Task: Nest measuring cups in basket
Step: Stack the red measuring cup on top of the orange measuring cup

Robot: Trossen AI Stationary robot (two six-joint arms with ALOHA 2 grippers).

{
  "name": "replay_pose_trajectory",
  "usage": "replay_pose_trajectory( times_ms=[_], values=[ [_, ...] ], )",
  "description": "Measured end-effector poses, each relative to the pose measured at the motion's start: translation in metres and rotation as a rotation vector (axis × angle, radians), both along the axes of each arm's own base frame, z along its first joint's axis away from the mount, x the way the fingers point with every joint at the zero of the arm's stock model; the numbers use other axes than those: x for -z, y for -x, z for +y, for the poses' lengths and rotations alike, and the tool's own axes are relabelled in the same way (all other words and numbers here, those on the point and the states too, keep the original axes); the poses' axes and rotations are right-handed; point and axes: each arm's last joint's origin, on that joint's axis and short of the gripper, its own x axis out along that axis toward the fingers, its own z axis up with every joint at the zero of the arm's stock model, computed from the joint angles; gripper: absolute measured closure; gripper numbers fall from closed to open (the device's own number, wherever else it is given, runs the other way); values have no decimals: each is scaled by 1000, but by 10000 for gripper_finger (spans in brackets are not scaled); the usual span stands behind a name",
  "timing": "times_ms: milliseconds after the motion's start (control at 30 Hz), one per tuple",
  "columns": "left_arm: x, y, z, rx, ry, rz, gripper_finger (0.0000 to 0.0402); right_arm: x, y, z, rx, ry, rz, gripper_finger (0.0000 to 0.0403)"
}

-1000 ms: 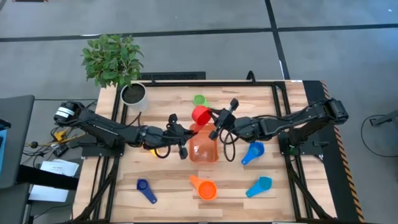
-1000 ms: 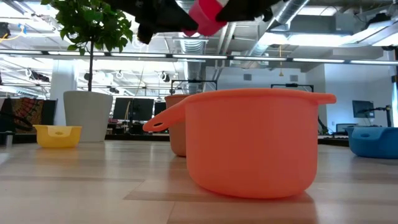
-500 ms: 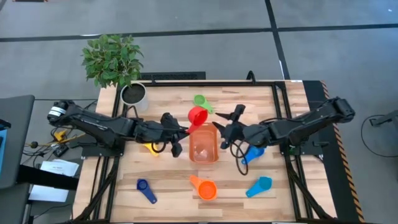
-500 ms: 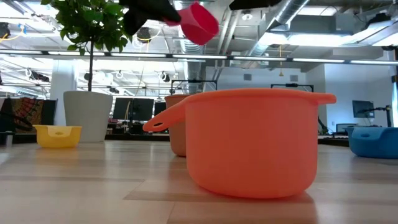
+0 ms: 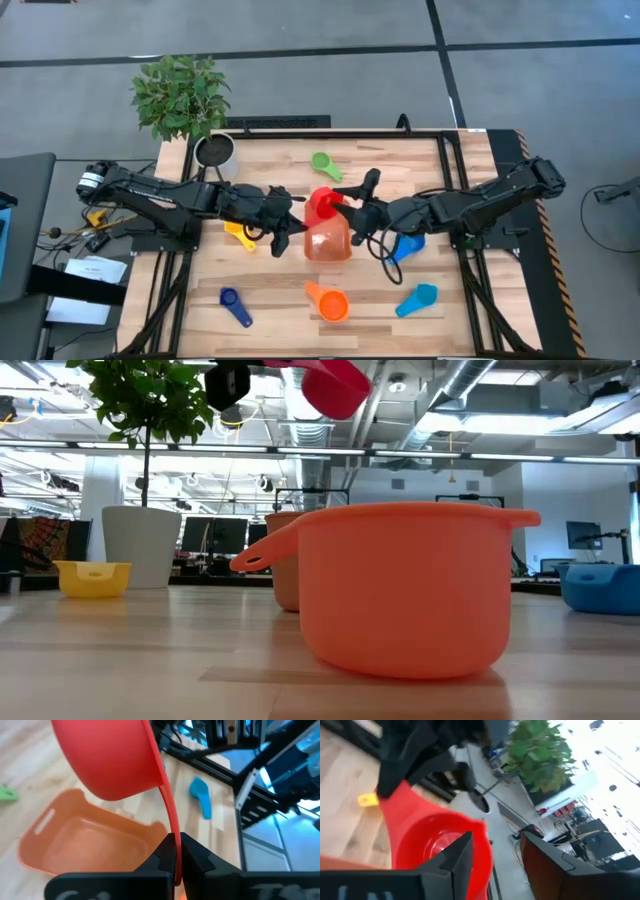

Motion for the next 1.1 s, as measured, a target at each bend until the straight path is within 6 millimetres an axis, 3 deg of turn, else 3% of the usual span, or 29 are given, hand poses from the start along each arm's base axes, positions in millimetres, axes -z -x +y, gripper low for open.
replay_pose_trajectory(
  times_ms=[367, 667, 1100],
  values=[
    [0, 0, -3, 95, 67, 10, 401, 16, -13, -8, -6, -65, 68, 276],
    [2, 0, -1, 105, 51, 18, 401, 20, -11, -10, 21, -113, 94, 387],
    [-2, 1, 14, -34, -207, -7, 401, 20, 4, -14, 239, -495, 54, 392]
  ],
)
